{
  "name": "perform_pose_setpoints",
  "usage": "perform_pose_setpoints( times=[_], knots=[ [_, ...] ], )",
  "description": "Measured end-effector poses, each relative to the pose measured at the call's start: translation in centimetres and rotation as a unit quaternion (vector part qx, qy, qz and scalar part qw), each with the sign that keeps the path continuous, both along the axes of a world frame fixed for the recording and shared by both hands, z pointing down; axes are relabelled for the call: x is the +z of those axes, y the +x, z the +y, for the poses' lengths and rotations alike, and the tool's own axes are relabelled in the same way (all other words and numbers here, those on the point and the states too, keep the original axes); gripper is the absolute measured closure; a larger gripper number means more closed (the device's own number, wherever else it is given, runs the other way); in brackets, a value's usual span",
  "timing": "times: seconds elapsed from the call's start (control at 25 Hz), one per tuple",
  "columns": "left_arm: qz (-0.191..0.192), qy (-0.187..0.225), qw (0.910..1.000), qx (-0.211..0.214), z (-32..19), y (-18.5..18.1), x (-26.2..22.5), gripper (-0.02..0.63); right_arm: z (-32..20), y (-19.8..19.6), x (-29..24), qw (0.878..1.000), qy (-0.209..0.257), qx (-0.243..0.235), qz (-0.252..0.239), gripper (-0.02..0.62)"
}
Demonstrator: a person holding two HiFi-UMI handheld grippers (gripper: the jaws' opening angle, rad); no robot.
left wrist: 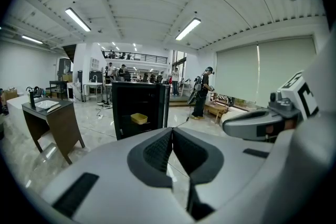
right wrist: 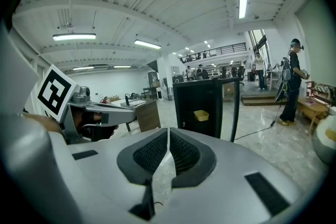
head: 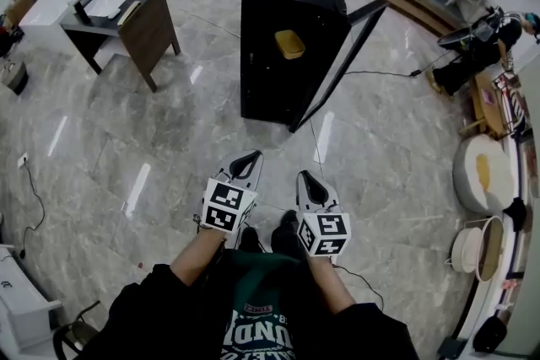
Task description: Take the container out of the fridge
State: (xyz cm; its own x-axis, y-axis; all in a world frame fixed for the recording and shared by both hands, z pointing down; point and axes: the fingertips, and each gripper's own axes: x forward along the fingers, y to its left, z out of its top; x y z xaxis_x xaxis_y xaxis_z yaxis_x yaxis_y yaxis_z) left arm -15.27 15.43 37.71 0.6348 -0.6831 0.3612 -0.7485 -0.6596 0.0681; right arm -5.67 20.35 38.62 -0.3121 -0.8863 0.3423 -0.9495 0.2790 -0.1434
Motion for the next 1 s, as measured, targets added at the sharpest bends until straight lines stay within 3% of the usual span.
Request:
perform_pose_setpoints(
  times=[0.36,1.0],
  knots=[
    [0.000,-0.002,1.0000,0.009,0.0,0.4,0.2,0.592,0.3,0.7,-0.2,1.000,0.005,0.007,-0.005,0.558],
    [-0.002,0.011,0.9989,0.045,-2.2,3.7,0.3,0.592,-1.2,6.7,-0.2,0.999,0.019,0.036,-0.012,0.558]
  ],
)
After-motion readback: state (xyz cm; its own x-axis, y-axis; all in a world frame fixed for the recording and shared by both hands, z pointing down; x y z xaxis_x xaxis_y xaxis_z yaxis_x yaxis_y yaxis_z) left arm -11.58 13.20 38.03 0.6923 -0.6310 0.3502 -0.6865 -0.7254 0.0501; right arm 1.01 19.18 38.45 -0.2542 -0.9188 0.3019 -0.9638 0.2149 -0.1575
